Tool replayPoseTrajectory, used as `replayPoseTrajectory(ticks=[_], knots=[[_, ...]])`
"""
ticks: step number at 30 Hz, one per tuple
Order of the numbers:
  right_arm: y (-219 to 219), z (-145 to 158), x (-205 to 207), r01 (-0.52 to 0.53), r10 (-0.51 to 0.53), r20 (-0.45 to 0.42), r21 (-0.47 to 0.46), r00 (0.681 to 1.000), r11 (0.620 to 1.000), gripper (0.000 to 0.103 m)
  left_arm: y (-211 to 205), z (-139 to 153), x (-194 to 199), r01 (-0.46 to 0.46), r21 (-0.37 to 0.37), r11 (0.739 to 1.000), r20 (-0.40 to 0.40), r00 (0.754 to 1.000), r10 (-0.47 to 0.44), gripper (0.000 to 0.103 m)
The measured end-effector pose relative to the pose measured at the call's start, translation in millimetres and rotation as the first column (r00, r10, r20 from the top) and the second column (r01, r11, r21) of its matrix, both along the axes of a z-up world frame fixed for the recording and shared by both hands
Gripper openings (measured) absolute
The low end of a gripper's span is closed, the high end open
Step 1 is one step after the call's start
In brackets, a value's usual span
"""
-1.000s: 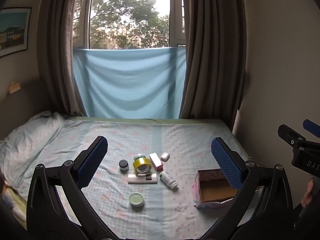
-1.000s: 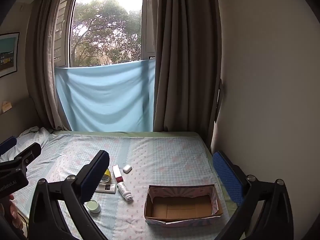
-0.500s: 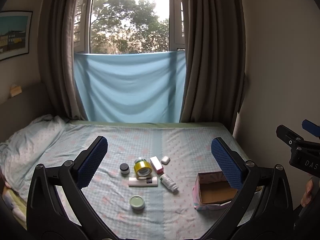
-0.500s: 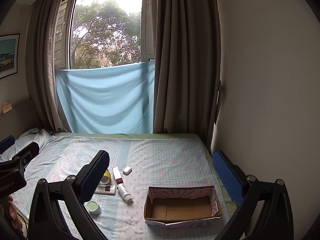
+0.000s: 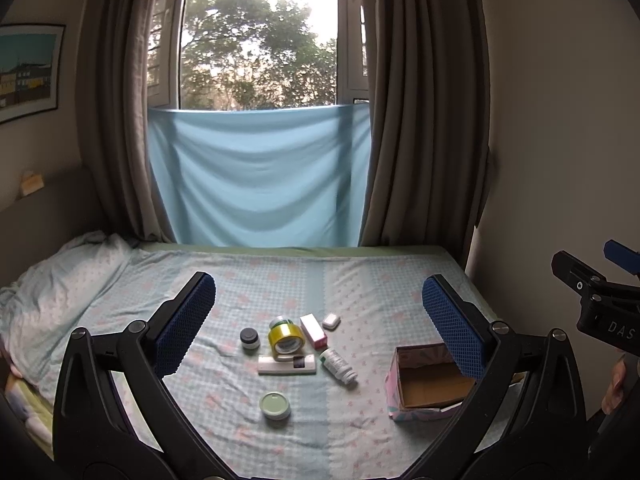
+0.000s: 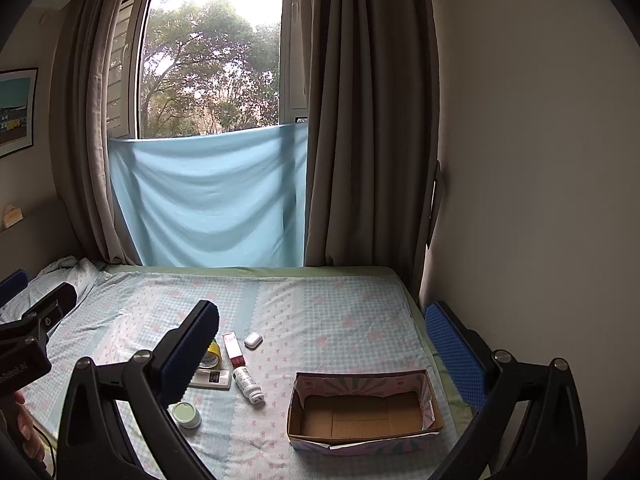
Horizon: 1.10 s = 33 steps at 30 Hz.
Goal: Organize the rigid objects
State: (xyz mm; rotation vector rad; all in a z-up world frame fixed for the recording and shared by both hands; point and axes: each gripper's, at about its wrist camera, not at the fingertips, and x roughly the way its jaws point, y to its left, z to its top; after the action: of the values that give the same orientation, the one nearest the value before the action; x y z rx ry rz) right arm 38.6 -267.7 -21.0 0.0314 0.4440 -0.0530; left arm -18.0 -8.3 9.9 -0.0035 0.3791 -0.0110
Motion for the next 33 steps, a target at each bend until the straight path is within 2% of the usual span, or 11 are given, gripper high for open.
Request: replayPoseTrajectory(ticks=[19, 33], knots=[[5.1, 2.8, 4.1, -0.009, 0.009, -0.003, -0.01, 1.0, 1.0, 0.103, 1.9, -1.7, -0.8, 0.005, 0.001, 1.0, 0.018, 1.0, -0.005, 0.103], [10.0, 0.1, 4.7, -0.005, 0.005, 0.0, -0.007, 1.0, 1.0, 0.103, -0.9, -5.1, 4.0, -0.007, 0.029, 1.0, 0.017, 1.0, 0.006, 0.103]])
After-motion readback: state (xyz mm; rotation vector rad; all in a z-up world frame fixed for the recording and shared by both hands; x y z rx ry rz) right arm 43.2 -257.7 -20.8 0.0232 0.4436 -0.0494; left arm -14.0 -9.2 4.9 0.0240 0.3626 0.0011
